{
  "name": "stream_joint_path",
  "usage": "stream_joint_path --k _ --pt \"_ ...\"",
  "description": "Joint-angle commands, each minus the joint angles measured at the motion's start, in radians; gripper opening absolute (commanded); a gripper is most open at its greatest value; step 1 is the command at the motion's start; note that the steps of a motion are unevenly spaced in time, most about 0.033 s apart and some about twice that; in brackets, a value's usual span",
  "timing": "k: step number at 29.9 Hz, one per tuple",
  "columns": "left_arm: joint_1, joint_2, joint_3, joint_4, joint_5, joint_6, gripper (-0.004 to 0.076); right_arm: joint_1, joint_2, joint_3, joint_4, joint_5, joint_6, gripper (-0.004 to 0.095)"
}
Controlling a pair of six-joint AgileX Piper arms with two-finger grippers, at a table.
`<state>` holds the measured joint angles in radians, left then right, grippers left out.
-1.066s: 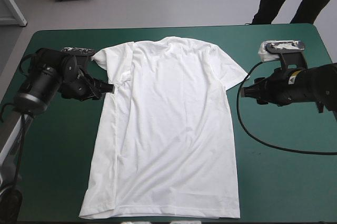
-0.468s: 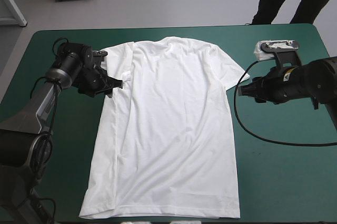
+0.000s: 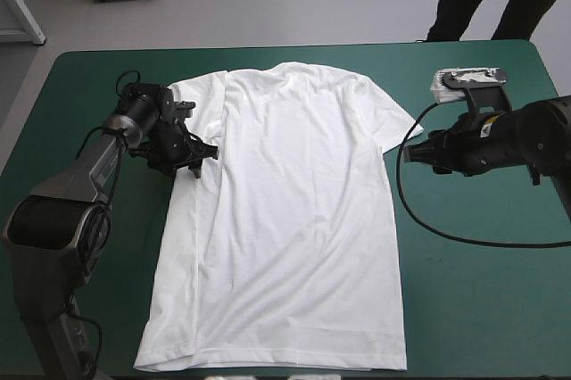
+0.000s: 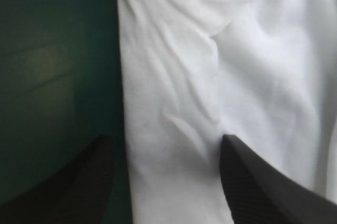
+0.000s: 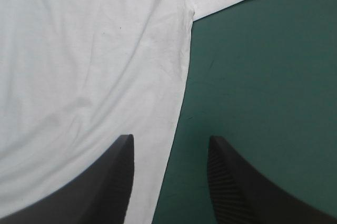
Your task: Fold the cloth
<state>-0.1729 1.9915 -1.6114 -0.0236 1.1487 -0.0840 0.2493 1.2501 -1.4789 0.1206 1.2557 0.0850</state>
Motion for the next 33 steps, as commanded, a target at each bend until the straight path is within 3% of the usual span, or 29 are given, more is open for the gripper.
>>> stream_joint_path --k 1,3,5,9,10,17,23,33 --pt "0.005 -0.022 -0.033 -0.009 -0.009 -0.005 0.0428 -0.003 -0.020 -0.031 -0.006 -0.036 -0.007 0.0413" --pt "0.005 -0.014 -0.033 -0.007 -0.013 -0.005 0.0392 -0.003 -0.020 -0.031 -0.006 -0.032 -0.007 0.0413" --pt "0.005 -0.004 -0.033 -0.007 -0.022 -0.005 0.0305 -0.003 -0.020 -0.031 -0.006 -0.032 -0.007 0.0413" --pt "0.005 0.006 -0.033 -0.005 -0.037 -0.006 0.0020 -0.003 -0.014 -0.031 -0.009 -0.036 -0.007 0.0414" --pt "0.005 0.006 -0.033 -0.001 -0.042 -0.006 -0.0005 -0.003 -0.009 -0.031 -0.009 -0.036 -0.007 0.0414" --pt "0.008 0.006 -0.033 0.008 -0.046 -0.005 -0.0009 -0.003 0.093 -0.031 -0.009 -0.126 -0.063 0.0419" --pt "0.012 0.006 -0.033 0.004 -0.046 -0.005 -0.0009 -0.003 0.240 -0.031 -0.003 -0.158 -0.071 0.0538" --pt "0.012 0.006 -0.033 -0.007 -0.054 -0.005 -0.0009 0.068 0.430 -0.051 -0.025 -0.221 -0.060 0.0540"
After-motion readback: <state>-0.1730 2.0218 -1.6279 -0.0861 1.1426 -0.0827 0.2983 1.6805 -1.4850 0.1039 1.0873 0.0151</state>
